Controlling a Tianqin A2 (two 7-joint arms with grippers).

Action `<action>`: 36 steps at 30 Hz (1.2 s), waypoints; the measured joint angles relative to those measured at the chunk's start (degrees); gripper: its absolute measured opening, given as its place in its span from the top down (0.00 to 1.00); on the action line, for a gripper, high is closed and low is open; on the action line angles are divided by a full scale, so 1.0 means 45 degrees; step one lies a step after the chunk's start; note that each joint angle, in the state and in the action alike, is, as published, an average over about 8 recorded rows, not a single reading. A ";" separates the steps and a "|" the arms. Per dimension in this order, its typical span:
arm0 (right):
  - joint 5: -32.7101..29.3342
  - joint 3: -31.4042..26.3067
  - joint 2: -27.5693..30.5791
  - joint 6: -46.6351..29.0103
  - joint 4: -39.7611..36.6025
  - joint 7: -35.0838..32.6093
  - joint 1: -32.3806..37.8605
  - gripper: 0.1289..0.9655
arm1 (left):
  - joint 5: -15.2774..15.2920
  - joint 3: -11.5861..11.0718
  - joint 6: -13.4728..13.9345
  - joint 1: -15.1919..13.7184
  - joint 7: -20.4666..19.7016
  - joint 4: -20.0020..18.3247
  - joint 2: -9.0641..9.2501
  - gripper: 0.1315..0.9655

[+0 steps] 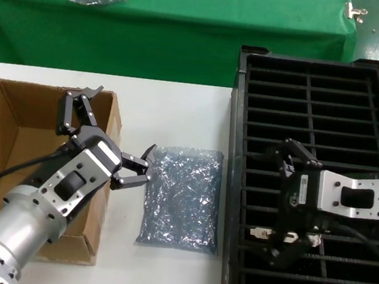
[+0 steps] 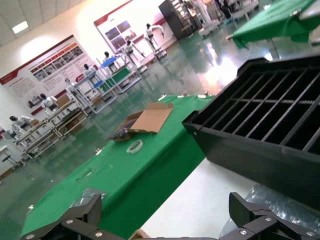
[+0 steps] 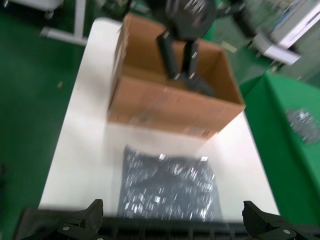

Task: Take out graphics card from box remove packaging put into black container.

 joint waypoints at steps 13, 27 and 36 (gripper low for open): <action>0.1621 0.1212 -0.1083 0.3445 -0.0403 -0.1038 -0.2269 0.00 | -0.3359 0.0026 -0.1577 0.0602 0.1226 0.0804 -0.0421 0.03; 0.3363 0.2514 -0.2246 0.7144 -0.0836 -0.2154 -0.4708 0.00 | -0.6968 0.0054 -0.3272 0.1249 0.2543 0.1668 -0.0874 0.00; 0.4496 0.3360 -0.3002 0.9551 -0.1117 -0.2880 -0.6294 0.00 | -0.9305 0.0073 -0.4369 0.1669 0.3396 0.2229 -0.1168 0.00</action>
